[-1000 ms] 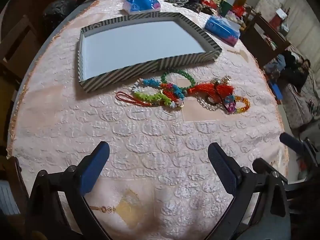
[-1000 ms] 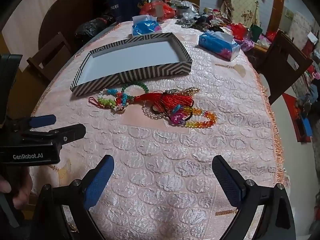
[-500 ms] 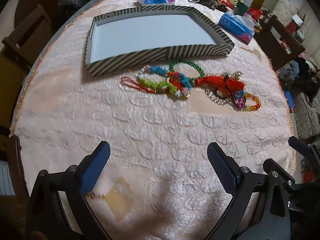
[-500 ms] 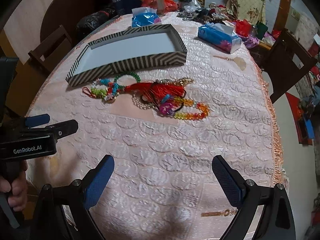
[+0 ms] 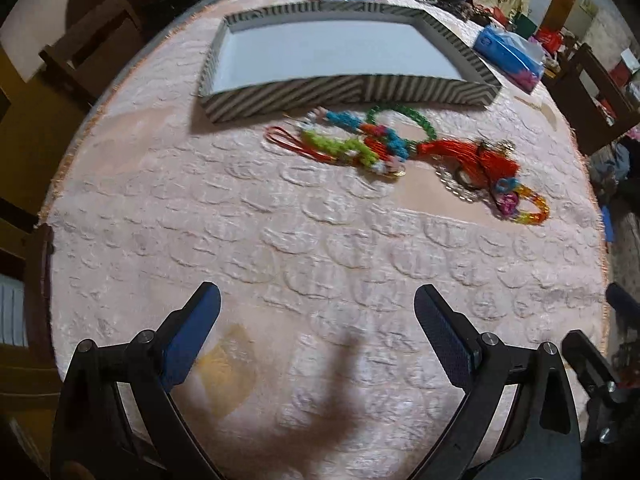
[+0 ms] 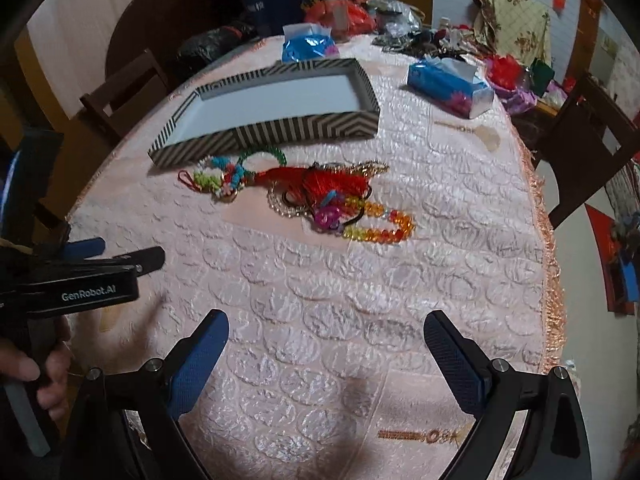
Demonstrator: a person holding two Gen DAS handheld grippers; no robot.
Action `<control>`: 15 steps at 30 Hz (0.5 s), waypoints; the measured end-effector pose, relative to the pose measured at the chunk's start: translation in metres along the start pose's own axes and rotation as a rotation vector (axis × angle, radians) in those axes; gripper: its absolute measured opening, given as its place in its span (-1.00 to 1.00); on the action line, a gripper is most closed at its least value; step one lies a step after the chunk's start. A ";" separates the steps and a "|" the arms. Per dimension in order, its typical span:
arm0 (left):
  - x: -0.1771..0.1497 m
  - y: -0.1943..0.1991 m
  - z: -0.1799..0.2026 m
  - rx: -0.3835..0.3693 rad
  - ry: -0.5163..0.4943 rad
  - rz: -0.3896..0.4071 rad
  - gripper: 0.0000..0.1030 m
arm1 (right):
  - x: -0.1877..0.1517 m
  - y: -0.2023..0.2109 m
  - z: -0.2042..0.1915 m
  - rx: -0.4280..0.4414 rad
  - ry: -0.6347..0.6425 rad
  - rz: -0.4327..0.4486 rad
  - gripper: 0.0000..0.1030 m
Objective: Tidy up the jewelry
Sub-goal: 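Move both tools toward the jewelry pile beside the tray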
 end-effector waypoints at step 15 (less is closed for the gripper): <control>0.023 -0.005 -0.008 -0.040 -0.105 -0.001 0.91 | 0.015 0.012 -0.007 -0.057 -0.050 0.083 0.89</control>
Point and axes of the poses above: each gripper's, at about its wrist camera, not at the fingertips, and y roughly against the way its jaws point, z to its right, x to its top, the point moved 8 cm from there along -y, roughly the way its jaws point, and after that the axes turned 7 degrees about x, right-handed, at the moved point
